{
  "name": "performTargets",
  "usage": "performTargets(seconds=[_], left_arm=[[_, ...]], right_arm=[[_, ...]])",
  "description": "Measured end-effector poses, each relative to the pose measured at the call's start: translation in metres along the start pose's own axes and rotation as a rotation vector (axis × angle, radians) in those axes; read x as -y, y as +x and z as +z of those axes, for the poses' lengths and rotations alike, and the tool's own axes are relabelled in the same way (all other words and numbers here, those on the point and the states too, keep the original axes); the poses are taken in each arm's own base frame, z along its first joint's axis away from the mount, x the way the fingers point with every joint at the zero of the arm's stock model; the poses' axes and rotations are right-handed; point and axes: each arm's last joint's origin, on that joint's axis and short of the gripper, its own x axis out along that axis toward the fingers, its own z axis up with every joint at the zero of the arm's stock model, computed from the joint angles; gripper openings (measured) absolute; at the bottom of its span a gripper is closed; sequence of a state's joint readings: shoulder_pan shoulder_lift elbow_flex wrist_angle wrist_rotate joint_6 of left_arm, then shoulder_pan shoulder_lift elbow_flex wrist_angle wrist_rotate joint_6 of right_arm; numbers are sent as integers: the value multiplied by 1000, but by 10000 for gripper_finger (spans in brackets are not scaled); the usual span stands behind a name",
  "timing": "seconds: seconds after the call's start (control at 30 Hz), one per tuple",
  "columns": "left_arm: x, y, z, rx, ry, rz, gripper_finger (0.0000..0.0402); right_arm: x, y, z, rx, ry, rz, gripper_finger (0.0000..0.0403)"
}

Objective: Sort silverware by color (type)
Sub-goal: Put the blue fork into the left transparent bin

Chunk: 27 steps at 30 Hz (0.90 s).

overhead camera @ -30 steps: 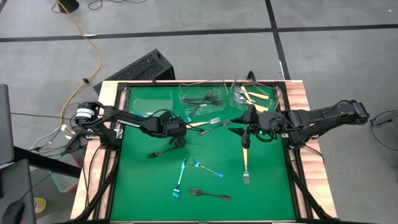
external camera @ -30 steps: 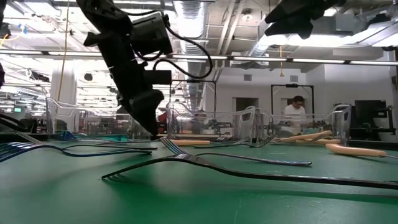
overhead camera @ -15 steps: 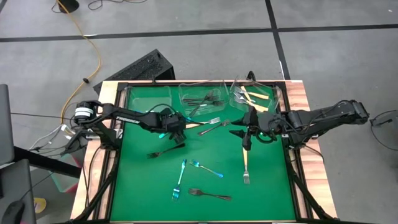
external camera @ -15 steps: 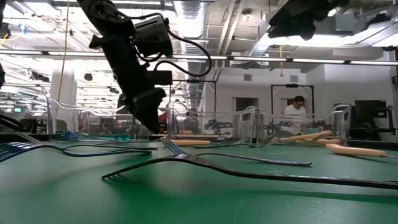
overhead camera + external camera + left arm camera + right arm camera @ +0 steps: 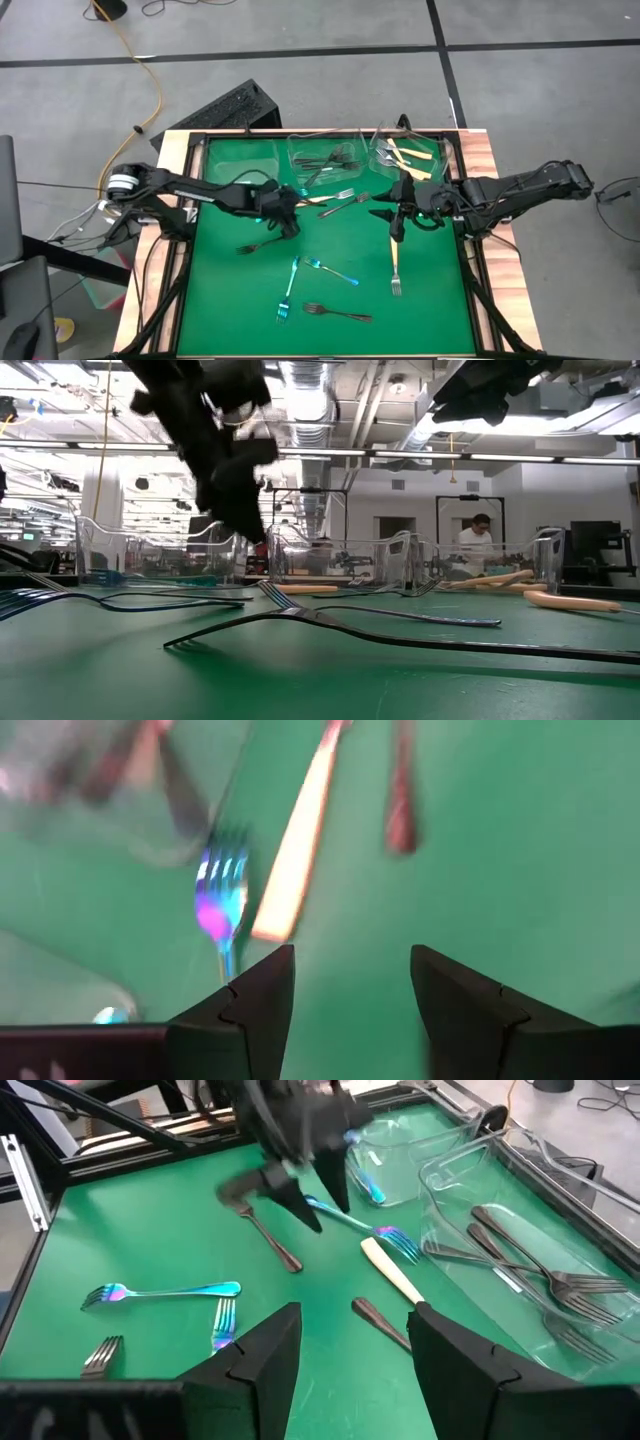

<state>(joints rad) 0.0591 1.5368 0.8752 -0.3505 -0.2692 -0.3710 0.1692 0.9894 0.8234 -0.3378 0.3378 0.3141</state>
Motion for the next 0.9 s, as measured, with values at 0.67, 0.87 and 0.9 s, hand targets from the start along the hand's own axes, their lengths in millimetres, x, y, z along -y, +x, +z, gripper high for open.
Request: performTargets(seconds=[0.67,0.87,0.9], left_arm=[[22,-14,-74,-224,-36,79,185],[11,0,-82,-181,-136,57,185],[10,1,-82,-180,-145,56,185]], right_arm=[[0,0,-1,-10,-13,-2,205],[0,0,-2,-23,-18,-6,205],[0,0,-2,-22,-17,-6,205]])
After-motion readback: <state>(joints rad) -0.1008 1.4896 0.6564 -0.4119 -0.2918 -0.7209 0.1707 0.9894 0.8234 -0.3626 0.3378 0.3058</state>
